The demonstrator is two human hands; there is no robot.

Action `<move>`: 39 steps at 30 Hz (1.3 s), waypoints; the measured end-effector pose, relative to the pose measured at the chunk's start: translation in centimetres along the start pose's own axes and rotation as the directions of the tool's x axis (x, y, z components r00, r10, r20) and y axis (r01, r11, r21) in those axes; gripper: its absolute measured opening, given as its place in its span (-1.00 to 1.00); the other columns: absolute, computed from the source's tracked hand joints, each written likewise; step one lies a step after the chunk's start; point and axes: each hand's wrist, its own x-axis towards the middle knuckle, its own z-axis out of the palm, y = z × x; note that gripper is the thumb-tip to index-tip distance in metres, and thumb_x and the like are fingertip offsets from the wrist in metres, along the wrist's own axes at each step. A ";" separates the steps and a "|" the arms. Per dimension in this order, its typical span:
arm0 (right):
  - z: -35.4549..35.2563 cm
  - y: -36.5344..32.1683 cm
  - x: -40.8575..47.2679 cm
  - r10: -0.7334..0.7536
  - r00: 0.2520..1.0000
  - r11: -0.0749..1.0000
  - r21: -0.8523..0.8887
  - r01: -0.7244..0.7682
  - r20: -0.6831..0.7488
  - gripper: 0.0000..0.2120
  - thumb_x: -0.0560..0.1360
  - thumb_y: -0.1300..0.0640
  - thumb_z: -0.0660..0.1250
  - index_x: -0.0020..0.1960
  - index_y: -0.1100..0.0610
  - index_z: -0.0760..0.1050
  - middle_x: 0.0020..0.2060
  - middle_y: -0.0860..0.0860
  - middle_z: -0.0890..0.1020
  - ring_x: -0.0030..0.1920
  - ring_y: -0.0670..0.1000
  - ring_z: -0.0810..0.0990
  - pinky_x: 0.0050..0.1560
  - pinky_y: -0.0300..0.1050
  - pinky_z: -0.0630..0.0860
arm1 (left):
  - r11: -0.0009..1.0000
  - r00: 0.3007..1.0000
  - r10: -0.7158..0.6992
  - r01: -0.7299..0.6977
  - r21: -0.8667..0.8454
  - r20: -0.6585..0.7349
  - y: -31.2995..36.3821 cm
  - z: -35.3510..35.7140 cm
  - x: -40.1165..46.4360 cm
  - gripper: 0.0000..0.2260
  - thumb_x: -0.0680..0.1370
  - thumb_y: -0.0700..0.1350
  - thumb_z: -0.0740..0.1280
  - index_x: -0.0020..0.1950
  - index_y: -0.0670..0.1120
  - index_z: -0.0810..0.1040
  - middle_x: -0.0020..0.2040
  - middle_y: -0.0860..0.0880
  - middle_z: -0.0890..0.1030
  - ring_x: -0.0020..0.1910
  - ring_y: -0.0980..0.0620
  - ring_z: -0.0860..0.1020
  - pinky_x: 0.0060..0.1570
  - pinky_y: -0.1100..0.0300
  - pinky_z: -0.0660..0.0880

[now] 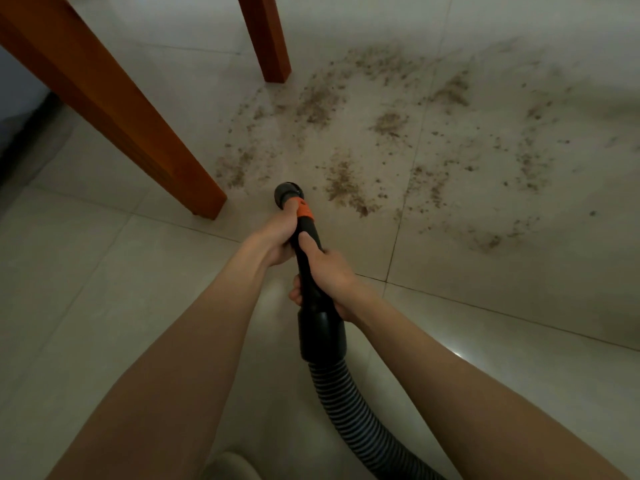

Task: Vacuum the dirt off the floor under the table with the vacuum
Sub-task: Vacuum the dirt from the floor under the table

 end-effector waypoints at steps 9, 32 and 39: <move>0.0 -0.6 0.0 -0.001 0.998 0.991 0.132 0.009 -0.056 -0.59 0.61 -0.10 0.15 -0.02 0.28 0.42 -0.47 0.11 0.47 -0.57 0.03 0.49 -0.52 -0.21 0.44 | 0.990 0.998 0.033 -0.039 0.134 0.052 1.2 1.3 0.6 -0.67 0.63 0.07 0.10 -0.06 -0.16 0.45 -0.31 -0.08 0.43 -0.40 0.04 0.40 -0.48 0.23 0.36; -2.2 0.9 -3.2 -0.021 0.994 0.969 0.244 0.047 -0.105 -0.62 0.60 -0.12 0.14 -0.05 0.23 0.41 -0.45 0.10 0.49 -0.57 0.01 0.51 -0.52 -0.23 0.47 | 0.972 0.991 0.018 -0.049 0.230 0.133 -0.5 4.4 -1.5 -0.63 0.62 0.11 0.10 -0.17 -0.16 0.41 -0.27 -0.10 0.44 -0.30 0.01 0.43 -0.25 0.18 0.39; -2.3 1.8 -4.2 -0.039 0.991 0.959 0.273 0.074 -0.132 -0.63 0.61 -0.11 0.14 -0.10 0.21 0.39 -0.43 0.10 0.50 -0.54 0.01 0.52 -0.51 -0.21 0.48 | 0.968 0.983 0.020 -0.064 0.244 0.181 -1.1 5.1 -2.6 -0.64 0.64 0.07 0.08 -0.20 -0.16 0.38 -0.27 -0.10 0.39 -0.31 0.03 0.38 -0.28 0.19 0.33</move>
